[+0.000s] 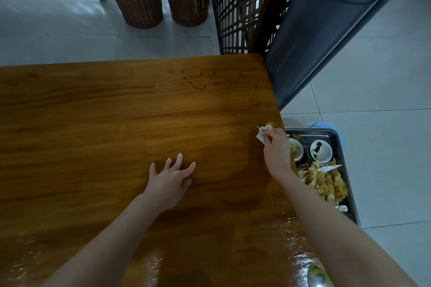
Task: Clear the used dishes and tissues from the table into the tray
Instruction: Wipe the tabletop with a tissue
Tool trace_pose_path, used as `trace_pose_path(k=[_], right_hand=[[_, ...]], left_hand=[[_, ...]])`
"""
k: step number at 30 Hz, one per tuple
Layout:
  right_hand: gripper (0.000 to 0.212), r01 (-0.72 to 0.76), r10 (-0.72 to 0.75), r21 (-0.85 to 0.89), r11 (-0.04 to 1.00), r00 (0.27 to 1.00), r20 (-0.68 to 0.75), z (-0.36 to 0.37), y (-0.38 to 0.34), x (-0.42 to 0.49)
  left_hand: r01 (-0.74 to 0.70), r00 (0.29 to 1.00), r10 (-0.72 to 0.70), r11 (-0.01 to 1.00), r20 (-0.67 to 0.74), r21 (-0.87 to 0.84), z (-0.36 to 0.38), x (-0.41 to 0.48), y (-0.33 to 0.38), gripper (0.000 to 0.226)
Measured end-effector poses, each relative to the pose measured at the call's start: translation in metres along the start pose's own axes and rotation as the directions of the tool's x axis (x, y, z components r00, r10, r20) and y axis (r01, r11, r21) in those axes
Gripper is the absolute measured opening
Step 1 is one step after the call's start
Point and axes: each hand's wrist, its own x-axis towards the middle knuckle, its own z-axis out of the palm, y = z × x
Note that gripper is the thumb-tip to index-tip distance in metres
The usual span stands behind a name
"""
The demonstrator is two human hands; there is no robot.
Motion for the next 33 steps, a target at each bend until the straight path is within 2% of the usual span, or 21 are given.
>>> trace_pose_path(k=[5,15,21,23,25,30,33], right_hand=[[0.020,0.081,-0.082,0.025,0.996,0.995,0.055,-0.005,0.012,-0.013],[0.021,0.024,-0.027,0.039,0.999,0.997,0.078,-0.012,0.018,0.070],[0.023,0.188,-0.187,0.011,0.982,0.967,0.173,-0.017,0.030,0.009],[0.022,0.274,-0.276,0.039,0.961,0.935,0.224,-0.022,0.037,-0.019],[0.020,0.301,-0.312,0.081,0.950,0.916,0.253,-0.028,0.043,-0.042],[0.020,0.238,-0.271,0.142,0.961,0.914,0.302,-0.046,0.055,-0.079],[0.020,0.148,-0.191,0.179,0.973,0.950,0.249,-0.064,0.073,-0.086]], left_hand=[[0.022,1.000,-0.022,1.000,0.010,-0.013,-0.004,-0.001,0.003,0.051],[0.133,0.989,-0.139,0.986,-0.055,-0.099,0.013,0.006,0.008,0.049],[0.238,0.950,-0.257,0.964,-0.176,-0.119,0.026,0.001,0.028,0.050],[0.276,0.936,-0.304,0.947,-0.177,-0.164,0.030,-0.003,0.038,0.054],[0.292,0.931,-0.326,0.936,-0.167,-0.198,0.033,-0.007,0.048,0.057],[0.283,0.927,-0.328,0.930,-0.182,-0.235,0.030,-0.013,0.075,0.057],[0.268,0.928,-0.318,0.932,-0.196,-0.245,0.022,-0.013,0.090,0.057]])
